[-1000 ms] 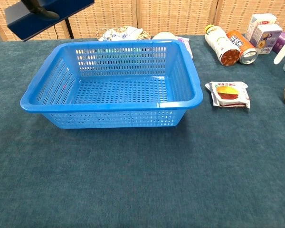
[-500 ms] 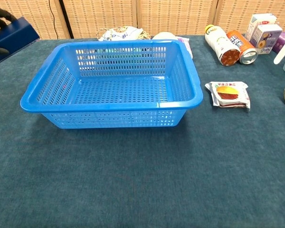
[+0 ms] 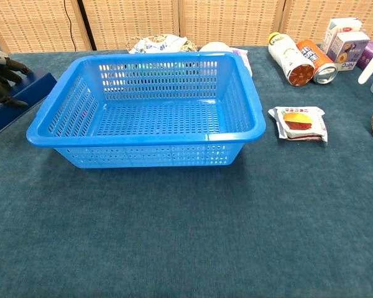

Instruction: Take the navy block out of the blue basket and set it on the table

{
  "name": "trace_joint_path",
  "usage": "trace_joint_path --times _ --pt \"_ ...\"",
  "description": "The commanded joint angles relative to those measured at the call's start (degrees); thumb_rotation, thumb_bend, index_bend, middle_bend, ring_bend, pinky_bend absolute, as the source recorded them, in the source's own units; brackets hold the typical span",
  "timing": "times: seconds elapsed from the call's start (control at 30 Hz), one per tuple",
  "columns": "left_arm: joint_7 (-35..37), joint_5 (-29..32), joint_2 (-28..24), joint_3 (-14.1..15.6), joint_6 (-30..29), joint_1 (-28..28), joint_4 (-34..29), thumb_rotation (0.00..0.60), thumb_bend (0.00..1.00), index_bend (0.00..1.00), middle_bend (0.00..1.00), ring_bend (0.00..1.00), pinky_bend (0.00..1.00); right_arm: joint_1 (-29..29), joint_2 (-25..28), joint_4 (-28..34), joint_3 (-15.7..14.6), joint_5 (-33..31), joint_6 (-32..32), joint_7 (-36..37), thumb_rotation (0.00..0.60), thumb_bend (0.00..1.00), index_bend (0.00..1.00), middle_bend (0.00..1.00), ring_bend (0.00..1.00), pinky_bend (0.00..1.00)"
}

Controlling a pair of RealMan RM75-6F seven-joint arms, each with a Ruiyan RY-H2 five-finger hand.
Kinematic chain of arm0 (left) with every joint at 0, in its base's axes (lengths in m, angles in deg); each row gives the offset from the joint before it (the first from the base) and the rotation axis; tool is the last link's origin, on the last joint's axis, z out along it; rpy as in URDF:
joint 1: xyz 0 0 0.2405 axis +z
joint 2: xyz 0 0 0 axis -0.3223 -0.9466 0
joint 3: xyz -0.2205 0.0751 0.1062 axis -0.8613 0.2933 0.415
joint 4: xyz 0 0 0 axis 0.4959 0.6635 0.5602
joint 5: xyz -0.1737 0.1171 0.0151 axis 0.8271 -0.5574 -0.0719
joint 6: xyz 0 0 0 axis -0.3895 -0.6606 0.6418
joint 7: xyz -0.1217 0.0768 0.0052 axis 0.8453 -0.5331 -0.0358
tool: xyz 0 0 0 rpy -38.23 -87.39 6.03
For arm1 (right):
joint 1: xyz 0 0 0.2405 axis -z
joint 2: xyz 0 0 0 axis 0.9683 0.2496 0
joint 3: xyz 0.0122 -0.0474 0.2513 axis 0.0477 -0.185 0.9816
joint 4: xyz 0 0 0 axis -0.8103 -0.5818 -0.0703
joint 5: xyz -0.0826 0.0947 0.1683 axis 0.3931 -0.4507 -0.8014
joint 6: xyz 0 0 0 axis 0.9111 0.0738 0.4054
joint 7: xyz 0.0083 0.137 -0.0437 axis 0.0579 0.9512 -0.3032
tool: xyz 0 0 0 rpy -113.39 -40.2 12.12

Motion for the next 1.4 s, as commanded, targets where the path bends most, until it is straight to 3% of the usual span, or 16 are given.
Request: trace_joint_path --times 0.03,0.3,0.37,0.43,0.5,0.6,0.77,0.97,1.17,1.27,1.4 --pt "-2.1 2.9 1.9 0.7 0.0 -1.8 1.5 0.600 0.54 0.46 0.43 0.43 0.55 -0.1 0.2 -0.1 0.0 0.0 -0.2 0.4 0.600 0.00 0.00 0.00 0.00 0.00" --pt "-8.6 11.4 6.6 2.1 -3.8 -5.5 4.2 0.600 0.54 0.42 0.36 0.39 0.55 -0.2 0.7 -0.1 0.0 0.0 -0.7 1.7 0.600 0.00 0.00 0.00 0.00 0.00" --pt "-9.3 12.4 7.1 2.0 -4.2 -5.8 4.4 0.600 0.53 0.32 0.28 0.33 0.53 -0.2 0.8 -0.1 -0.1 0.1 -0.8 1.8 0.600 0.00 0.00 0.00 0.00 0.00" --pt "-9.0 12.5 7.2 1.4 -3.8 -5.6 4.2 0.600 0.48 0.14 0.12 0.19 0.43 -0.2 0.9 -0.1 -0.1 0.1 -0.8 2.0 0.600 0.00 0.00 0.00 0.00 0.00" --pt "-7.8 11.3 7.0 0.7 -3.2 -5.0 3.9 0.600 0.39 0.00 0.00 0.03 0.21 -0.1 0.9 -0.1 -0.1 0.1 -0.7 2.0 0.600 0.00 0.00 0.00 0.00 0.00" --pt "-6.9 9.7 6.4 0.3 -3.3 -4.2 3.2 0.600 0.34 0.00 0.00 0.00 0.04 -0.2 0.8 -0.1 -0.1 0.1 -0.7 1.8 0.600 0.00 0.00 0.00 0.00 0.00" --pt "-5.3 7.1 4.7 -0.5 -3.9 -2.9 0.8 0.600 0.30 0.00 0.00 0.00 0.00 -0.1 0.9 0.1 -0.3 0.4 -0.6 1.8 0.600 0.00 0.00 0.00 0.00 0.00" --pt "2.1 -5.3 -0.5 -2.5 -9.4 3.3 -6.9 0.600 0.25 0.00 0.00 0.00 0.00 0.2 1.0 0.3 -0.5 1.0 0.0 1.9 0.600 0.00 0.00 0.00 0.00 0.00" --pt "9.5 -18.6 -5.5 -2.4 -15.8 10.7 -12.3 0.600 0.21 0.00 0.00 0.00 0.00 0.3 0.9 0.3 -0.7 1.8 0.5 1.7 0.600 0.00 0.00 0.00 0.00 0.00" --pt "16.0 -29.1 -8.7 -1.4 -21.8 16.6 -14.3 0.600 0.21 0.00 0.00 0.00 0.00 0.3 0.5 -0.1 -0.7 2.5 0.8 1.8 0.600 0.00 0.00 0.00 0.00 0.00" --pt "20.9 -38.8 -11.2 1.3 -28.2 22.5 -15.3 0.600 0.21 0.00 0.00 0.00 0.00 0.2 -0.5 -1.5 -0.2 3.2 1.8 2.2 0.600 0.00 0.00 0.00 0.00 0.00"
